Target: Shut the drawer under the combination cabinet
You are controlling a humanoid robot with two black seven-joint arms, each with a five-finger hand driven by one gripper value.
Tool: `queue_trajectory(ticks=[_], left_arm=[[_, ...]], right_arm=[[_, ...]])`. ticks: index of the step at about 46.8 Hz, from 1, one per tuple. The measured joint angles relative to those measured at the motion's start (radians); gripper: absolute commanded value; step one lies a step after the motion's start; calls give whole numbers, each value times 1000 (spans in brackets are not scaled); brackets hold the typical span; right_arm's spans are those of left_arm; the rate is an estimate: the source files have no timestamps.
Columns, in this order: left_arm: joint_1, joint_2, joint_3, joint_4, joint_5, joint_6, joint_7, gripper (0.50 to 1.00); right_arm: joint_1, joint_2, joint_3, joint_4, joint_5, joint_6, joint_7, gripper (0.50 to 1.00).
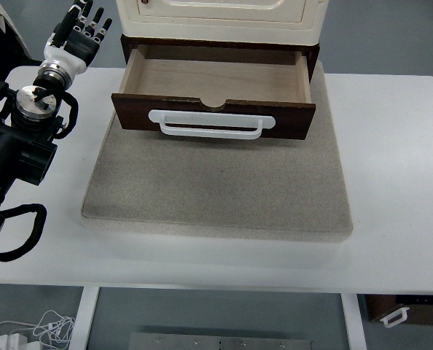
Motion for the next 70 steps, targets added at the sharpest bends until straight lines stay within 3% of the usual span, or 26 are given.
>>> queue_trajectory(ticks=[28, 37, 45, 59, 70], left_arm=[[-16, 7, 8, 1, 11, -35, 2, 1000], [-25, 26, 21, 1, 13, -95, 2, 1000], [-62, 87, 37, -8, 15, -101, 2, 1000], [-98, 232, 43, -232, 21, -92, -6, 1000], [-147, 314, 61, -460, 150, -93, -7, 1000]], right_arm=[[0, 0, 0, 0, 0, 0, 0, 952], [0, 0, 0, 0, 0, 0, 0, 952], [0, 0, 0, 0, 0, 0, 0, 952], [0, 0, 0, 0, 0, 0, 0, 952], [0, 0, 1, 0, 0, 0, 0, 952]])
